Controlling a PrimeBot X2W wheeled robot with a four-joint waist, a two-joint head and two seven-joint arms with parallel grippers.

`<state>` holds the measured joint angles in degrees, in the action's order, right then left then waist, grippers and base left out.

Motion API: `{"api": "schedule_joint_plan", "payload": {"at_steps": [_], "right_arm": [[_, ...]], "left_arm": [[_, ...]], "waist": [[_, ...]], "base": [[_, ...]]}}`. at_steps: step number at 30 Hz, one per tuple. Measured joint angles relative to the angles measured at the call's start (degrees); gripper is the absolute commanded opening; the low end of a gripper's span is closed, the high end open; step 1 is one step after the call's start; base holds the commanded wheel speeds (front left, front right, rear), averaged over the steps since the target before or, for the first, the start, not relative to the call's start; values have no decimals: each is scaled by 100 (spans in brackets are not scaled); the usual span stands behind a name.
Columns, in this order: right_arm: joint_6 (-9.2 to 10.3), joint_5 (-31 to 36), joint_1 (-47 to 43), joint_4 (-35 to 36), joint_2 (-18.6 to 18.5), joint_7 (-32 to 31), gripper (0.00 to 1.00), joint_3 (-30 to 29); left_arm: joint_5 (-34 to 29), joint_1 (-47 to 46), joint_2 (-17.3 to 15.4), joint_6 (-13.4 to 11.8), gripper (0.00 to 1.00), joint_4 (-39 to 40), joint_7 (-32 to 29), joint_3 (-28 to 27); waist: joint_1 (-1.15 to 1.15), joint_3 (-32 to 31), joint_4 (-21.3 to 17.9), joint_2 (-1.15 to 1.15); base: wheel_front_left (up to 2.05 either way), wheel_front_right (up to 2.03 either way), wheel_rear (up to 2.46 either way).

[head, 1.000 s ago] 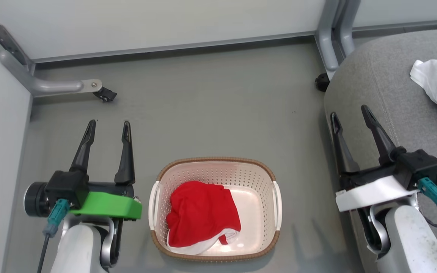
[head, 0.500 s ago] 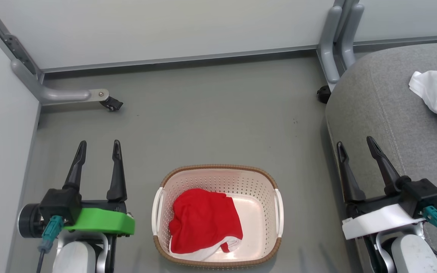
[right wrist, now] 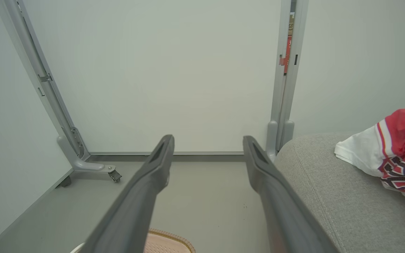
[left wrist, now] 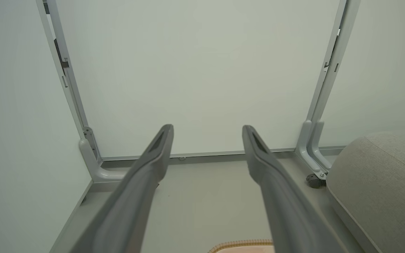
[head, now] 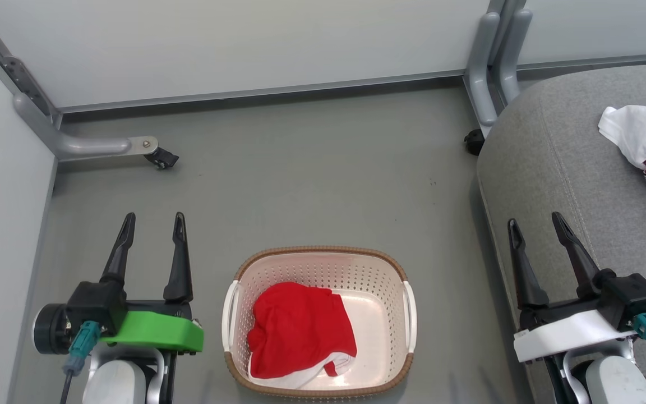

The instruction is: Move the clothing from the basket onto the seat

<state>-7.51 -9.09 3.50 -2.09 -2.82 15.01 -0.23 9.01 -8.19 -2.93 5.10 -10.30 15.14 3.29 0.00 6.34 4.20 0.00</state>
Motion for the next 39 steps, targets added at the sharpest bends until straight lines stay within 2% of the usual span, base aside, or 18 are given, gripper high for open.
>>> {"api": "schedule_joint_plan", "payload": {"at_steps": [23, 32, 39], "right_arm": [[0, 9, 42, -118, 0, 0, 100, 3], [0, 49, 269, -132, 0, 0, 100, 171], [0, 58, 714, -89, 0, 0, 100, 447]], "left_arm": [[-138, -25, 3, 42, 100, -127, 0, 43], [-272, -446, -42, 155, 100, -491, 0, 221], [-337, -949, -257, 214, 100, -911, -1, 559]], "waist": [[0, -28, -34, 0], [0, 106, -169, 0], [0, 414, -371, 0]], "base": [[0, 0, 0], [0, 0, 0], [0, 0, 0]]}}
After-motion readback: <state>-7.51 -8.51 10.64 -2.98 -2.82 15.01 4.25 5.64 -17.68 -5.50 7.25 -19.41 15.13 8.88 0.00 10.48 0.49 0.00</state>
